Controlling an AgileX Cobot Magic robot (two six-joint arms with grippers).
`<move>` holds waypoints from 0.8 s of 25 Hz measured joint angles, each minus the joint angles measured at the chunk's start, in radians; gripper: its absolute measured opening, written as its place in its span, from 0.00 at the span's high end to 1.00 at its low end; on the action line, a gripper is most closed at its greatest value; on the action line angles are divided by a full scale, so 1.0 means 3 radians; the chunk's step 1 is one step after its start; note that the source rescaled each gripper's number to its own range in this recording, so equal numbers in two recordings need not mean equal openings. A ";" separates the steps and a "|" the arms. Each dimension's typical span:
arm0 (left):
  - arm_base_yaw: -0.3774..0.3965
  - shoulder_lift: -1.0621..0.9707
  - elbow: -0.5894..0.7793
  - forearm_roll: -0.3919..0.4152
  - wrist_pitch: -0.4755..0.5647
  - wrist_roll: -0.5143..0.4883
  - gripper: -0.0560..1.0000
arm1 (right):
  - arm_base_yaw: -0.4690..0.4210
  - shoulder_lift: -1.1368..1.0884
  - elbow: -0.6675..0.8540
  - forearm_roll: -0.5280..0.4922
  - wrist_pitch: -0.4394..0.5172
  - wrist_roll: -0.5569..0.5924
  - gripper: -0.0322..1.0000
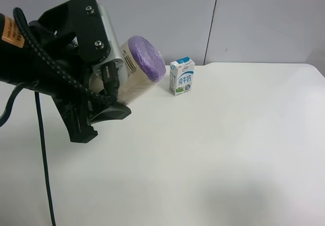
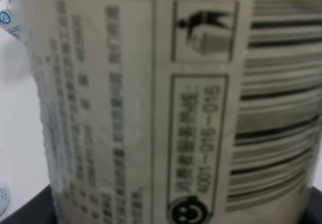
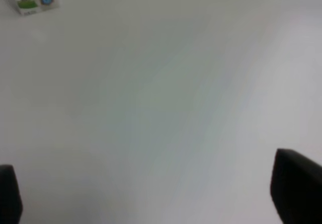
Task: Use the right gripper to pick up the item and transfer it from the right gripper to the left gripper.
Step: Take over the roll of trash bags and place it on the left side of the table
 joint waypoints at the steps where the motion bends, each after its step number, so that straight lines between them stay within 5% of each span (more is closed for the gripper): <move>1: 0.0000 0.0000 0.0000 0.0000 0.0003 0.0000 0.94 | -0.0049 0.0000 0.0000 0.0000 0.0000 0.0000 0.00; 10: 0.0071 0.0000 0.0000 0.0146 0.0416 -0.0351 0.94 | -0.0182 0.0000 0.0000 0.0000 0.0000 0.0000 0.00; 20: 0.1486 0.0155 0.0000 0.0216 0.0779 -0.0689 0.94 | -0.0182 0.0000 0.0000 0.0018 0.0000 0.0000 0.00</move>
